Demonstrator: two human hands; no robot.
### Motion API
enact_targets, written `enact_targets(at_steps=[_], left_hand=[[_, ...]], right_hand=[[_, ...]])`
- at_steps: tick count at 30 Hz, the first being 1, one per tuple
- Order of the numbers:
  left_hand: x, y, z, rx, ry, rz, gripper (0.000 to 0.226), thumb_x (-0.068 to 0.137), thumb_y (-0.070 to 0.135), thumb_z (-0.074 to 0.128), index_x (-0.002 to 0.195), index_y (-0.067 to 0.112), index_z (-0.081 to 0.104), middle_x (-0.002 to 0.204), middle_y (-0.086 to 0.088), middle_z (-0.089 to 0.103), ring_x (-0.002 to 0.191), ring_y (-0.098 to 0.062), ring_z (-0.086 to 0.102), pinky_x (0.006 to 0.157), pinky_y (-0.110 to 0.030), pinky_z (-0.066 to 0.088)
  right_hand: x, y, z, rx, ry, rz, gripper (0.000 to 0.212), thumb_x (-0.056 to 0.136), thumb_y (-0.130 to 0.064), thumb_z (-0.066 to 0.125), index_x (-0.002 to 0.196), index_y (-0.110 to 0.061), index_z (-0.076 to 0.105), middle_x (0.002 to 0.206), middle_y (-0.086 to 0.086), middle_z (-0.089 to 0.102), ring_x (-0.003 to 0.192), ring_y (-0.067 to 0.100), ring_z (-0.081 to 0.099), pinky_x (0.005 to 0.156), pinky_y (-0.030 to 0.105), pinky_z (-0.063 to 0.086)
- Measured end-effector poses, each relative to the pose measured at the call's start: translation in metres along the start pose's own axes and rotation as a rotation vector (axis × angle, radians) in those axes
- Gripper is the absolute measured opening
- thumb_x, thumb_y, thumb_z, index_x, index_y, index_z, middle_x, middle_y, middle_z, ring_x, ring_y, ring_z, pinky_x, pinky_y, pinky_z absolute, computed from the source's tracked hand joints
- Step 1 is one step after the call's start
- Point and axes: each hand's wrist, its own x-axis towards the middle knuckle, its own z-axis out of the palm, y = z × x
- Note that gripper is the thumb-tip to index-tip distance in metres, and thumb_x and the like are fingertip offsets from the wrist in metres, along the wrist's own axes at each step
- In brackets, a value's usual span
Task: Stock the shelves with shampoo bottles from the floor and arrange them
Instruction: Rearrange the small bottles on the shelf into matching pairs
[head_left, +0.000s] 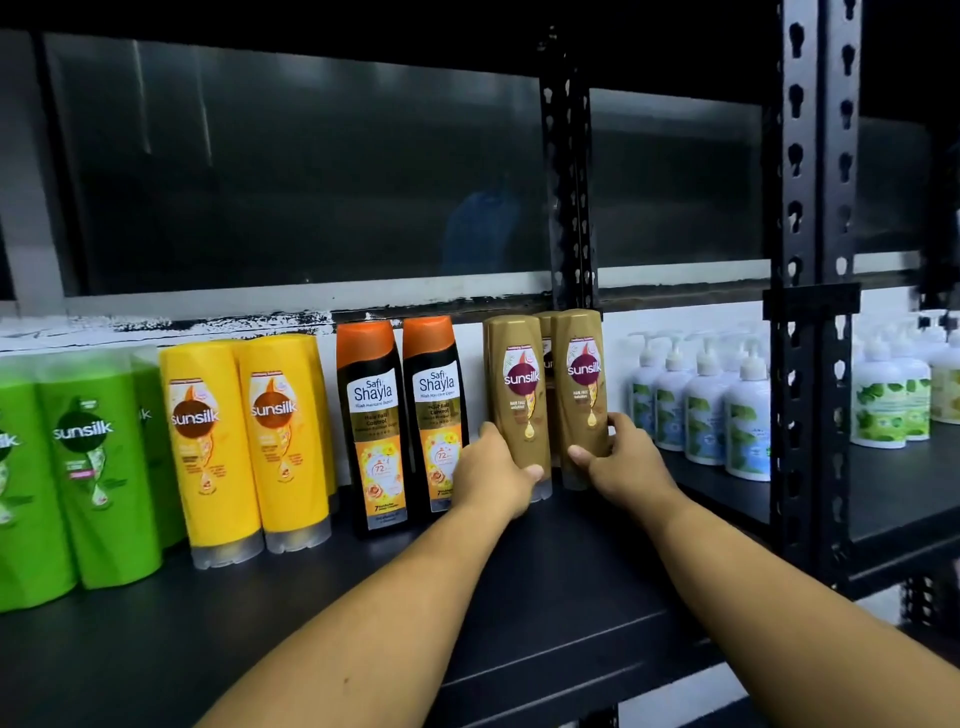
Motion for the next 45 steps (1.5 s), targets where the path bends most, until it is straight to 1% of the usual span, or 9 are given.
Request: enact_targets(at_steps=[6, 14, 25, 27, 29, 33, 35, 38, 45], left_hand=[[0.0, 0.001, 0.003, 0.047, 0.035, 0.009, 0.05, 0.089, 0.034, 0.076, 0.123, 0.013, 0.046, 0.127, -0.011, 0.061, 0.117, -0.034, 0.06, 0.092, -0.041, 0.051], [0.003, 0.002, 0.004, 0.081, 0.031, 0.004, 0.049, 0.093, 0.035, 0.072, 0.127, 0.011, 0.045, 0.127, -0.012, 0.061, 0.116, -0.035, 0.06, 0.09, -0.043, 0.052], [0.007, -0.003, 0.004, 0.135, -0.047, 0.011, 0.069, 0.098, 0.04, 0.064, 0.15, 0.007, 0.032, 0.137, -0.015, 0.056, 0.125, -0.037, 0.056, 0.097, -0.045, 0.052], [0.005, -0.003, 0.001, 0.142, -0.095, 0.01, 0.074, 0.099, 0.041, 0.061, 0.154, 0.006, 0.026, 0.141, -0.016, 0.053, 0.128, -0.037, 0.054, 0.099, -0.044, 0.051], [-0.001, -0.004, -0.004, 0.144, -0.158, 0.013, 0.084, 0.101, 0.041, 0.059, 0.16, 0.007, 0.011, 0.146, -0.017, 0.049, 0.133, -0.037, 0.05, 0.103, -0.042, 0.048], [-0.017, -0.008, -0.019, 0.134, -0.296, 0.056, 0.099, 0.099, 0.046, 0.06, 0.162, 0.014, -0.01, 0.153, -0.016, 0.044, 0.136, -0.034, 0.048, 0.106, -0.035, 0.046], [-0.025, -0.017, -0.03, 0.129, -0.374, 0.111, 0.101, 0.095, 0.049, 0.063, 0.163, 0.021, -0.005, 0.159, -0.009, 0.041, 0.14, -0.029, 0.045, 0.109, -0.03, 0.041], [-0.043, -0.033, -0.053, 0.152, -0.469, 0.153, 0.098, 0.092, 0.051, 0.066, 0.163, 0.025, 0.004, 0.164, -0.002, 0.034, 0.146, -0.022, 0.039, 0.117, -0.033, 0.036], [-0.098, -0.078, -0.119, 0.326, -0.481, 0.145, 0.075, 0.097, 0.064, 0.049, 0.16, 0.029, 0.028, 0.165, 0.006, 0.031, 0.149, -0.017, 0.033, 0.119, -0.031, 0.029]], right_hand=[[-0.003, -0.004, -0.002, -0.038, -0.031, -0.046, 0.054, 0.087, -0.018, 0.074, 0.136, -0.014, 0.051, 0.128, 0.007, 0.063, 0.118, 0.025, 0.059, 0.102, 0.037, 0.047], [-0.003, -0.005, -0.001, -0.03, -0.033, -0.052, 0.058, 0.087, -0.018, 0.076, 0.139, -0.013, 0.049, 0.131, 0.006, 0.061, 0.121, 0.023, 0.057, 0.099, 0.03, 0.043], [-0.005, -0.005, -0.001, -0.058, -0.02, -0.057, 0.06, 0.086, -0.022, 0.077, 0.138, -0.014, 0.048, 0.132, 0.007, 0.06, 0.122, 0.024, 0.057, 0.102, 0.035, 0.045], [-0.007, -0.006, -0.001, -0.077, -0.024, -0.059, 0.06, 0.087, -0.021, 0.076, 0.139, -0.013, 0.048, 0.132, 0.008, 0.06, 0.122, 0.025, 0.057, 0.103, 0.036, 0.045], [-0.01, -0.007, 0.0, -0.115, -0.033, -0.061, 0.059, 0.088, -0.022, 0.075, 0.138, -0.011, 0.047, 0.131, 0.01, 0.061, 0.122, 0.027, 0.058, 0.104, 0.038, 0.046], [-0.022, -0.015, -0.003, -0.278, -0.075, -0.052, 0.046, 0.089, -0.032, 0.07, 0.126, -0.009, 0.053, 0.124, 0.011, 0.064, 0.115, 0.031, 0.06, 0.098, 0.039, 0.049], [-0.033, -0.02, -0.007, -0.356, -0.138, -0.054, 0.047, 0.088, -0.038, 0.068, 0.124, -0.012, 0.055, 0.122, 0.009, 0.064, 0.113, 0.03, 0.06, 0.095, 0.038, 0.05], [-0.055, -0.026, -0.012, -0.48, -0.235, -0.119, 0.05, 0.085, -0.044, 0.067, 0.126, -0.018, 0.055, 0.12, 0.006, 0.066, 0.111, 0.027, 0.062, 0.093, 0.037, 0.052], [-0.123, -0.071, -0.02, -0.644, -0.575, -0.259, 0.046, 0.101, -0.048, 0.047, 0.135, -0.018, 0.056, 0.139, 0.006, 0.057, 0.126, 0.022, 0.053, 0.1, 0.031, 0.043]])
